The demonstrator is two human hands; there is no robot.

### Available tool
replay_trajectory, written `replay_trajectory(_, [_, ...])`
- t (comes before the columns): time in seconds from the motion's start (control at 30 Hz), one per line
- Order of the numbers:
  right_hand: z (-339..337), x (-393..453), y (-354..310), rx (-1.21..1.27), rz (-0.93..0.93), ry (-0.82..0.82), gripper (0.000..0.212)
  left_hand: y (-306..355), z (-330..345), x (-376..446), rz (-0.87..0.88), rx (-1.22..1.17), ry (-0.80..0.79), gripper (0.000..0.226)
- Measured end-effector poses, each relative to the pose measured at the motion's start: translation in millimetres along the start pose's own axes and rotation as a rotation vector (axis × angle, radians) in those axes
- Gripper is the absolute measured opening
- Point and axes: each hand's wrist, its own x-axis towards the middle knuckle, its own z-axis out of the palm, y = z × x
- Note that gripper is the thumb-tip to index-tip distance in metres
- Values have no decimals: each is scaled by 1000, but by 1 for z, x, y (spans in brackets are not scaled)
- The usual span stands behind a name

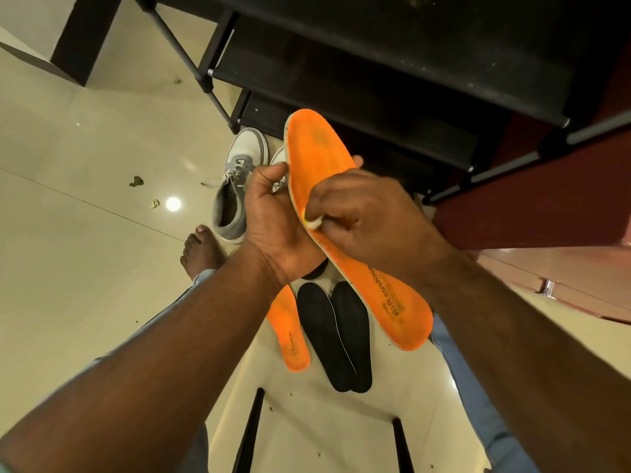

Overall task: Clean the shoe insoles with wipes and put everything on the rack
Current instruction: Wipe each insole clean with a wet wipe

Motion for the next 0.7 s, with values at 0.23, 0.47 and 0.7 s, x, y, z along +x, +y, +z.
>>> replay_trajectory(0.23, [-5,-5,13,-125,82,75,17,-4,1,0,0,-6,-6,69])
replay_trajectory(0.47, [-9,-4,24,-132,146,94,19,-5,-1,2,-5,-8,-80,67])
replay_trajectory(0.7, [1,0,-5,-40,-54,37,17,-2,0,-2,-79,-16,-61,99])
